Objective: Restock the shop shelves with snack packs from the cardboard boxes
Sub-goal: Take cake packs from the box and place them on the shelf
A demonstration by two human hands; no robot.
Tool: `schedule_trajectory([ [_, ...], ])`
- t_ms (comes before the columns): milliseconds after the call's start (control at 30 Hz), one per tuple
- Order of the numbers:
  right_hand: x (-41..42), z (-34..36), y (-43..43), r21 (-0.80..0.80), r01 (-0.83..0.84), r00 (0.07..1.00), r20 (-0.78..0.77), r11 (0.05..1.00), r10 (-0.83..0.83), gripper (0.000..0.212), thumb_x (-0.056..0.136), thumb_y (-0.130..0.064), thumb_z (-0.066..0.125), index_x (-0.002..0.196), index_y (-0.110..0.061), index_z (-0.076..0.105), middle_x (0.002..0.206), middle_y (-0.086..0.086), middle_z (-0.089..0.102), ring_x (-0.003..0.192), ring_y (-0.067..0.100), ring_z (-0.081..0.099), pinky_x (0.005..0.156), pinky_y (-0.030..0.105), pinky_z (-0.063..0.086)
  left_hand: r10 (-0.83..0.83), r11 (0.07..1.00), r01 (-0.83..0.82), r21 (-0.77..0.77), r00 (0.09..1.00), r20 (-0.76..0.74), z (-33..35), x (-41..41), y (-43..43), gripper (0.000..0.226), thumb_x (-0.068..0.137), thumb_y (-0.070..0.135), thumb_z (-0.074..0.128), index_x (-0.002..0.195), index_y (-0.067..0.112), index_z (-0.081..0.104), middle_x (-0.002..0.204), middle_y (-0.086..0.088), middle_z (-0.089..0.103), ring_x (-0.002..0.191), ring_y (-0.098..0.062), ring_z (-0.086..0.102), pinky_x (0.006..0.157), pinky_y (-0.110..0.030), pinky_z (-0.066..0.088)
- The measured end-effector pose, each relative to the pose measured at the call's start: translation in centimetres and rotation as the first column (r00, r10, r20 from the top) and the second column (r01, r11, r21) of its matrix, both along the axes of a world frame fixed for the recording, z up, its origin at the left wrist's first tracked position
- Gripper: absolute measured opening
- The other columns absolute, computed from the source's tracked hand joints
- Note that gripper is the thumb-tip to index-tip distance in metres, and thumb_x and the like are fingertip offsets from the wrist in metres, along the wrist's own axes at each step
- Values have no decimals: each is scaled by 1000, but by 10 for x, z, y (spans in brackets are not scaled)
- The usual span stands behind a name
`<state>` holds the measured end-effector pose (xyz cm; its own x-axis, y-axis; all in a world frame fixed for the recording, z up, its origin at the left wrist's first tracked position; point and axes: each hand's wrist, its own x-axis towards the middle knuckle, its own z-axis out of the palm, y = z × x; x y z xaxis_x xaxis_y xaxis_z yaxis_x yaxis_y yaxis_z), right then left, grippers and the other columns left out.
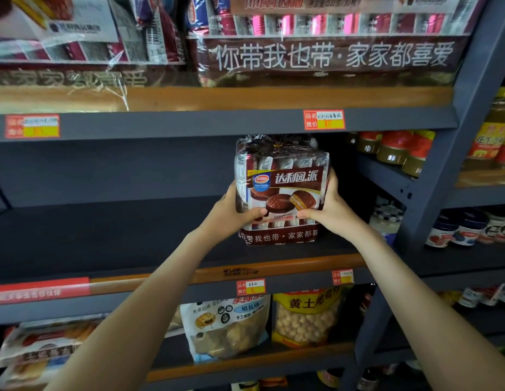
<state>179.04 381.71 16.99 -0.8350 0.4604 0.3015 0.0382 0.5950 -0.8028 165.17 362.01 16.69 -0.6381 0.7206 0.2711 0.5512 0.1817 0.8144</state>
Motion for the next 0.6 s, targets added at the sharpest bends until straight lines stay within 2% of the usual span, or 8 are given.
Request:
schedule_trajectory([
  [167,3,-7,-6,1,28,997,-74,1000,-28,116,77,-15,78,150,-31,-10,149,-6,29,125,3,37,104,30,33,49,998,-49,-43,999,1,-4,4,1,72,84,39,69,140,20,28,126,4,58,103,-8,60,80,-20,50],
  [267,5,-12,-11,18,56,990,-133,998,-53,116,77,-15,78,150,-32,-10,152,-3,25,132,8,36,105,31,35,71,997,-72,-32,997,-17,-7,10,1,72,87,36,67,142,18,23,129,2,57,104,-8,59,77,-17,50],
  [333,5,-15,-14,23,64,986,-158,998,-59,116,77,-13,78,150,-31,-11,153,-2,23,133,7,35,103,26,34,75,997,-75,-28,997,-23,-8,12,2,72,88,35,66,142,19,22,130,2,56,106,-8,58,79,-18,49],
  [500,6,-16,-16,19,52,984,-173,998,-48,114,79,-10,76,151,-27,-11,153,-2,23,133,5,33,101,20,33,93,995,-94,-39,995,-20,-6,14,2,69,89,32,65,142,19,22,128,4,56,102,-4,56,67,-10,47],
  [567,6,-17,-15,23,52,983,-177,998,-47,114,79,-10,76,151,-26,-11,154,-2,22,134,5,32,104,23,33,98,995,-98,-18,995,-32,-6,15,2,75,88,31,67,144,19,19,132,3,54,109,-7,57,76,-14,50],
  [600,6,-18,-15,27,57,981,-187,998,-51,115,78,-10,77,151,-26,-10,155,-1,20,136,7,31,106,26,32,100,995,-99,16,994,-40,-8,15,2,83,86,31,69,147,20,14,137,1,50,117,-10,55,86,-21,52],
])
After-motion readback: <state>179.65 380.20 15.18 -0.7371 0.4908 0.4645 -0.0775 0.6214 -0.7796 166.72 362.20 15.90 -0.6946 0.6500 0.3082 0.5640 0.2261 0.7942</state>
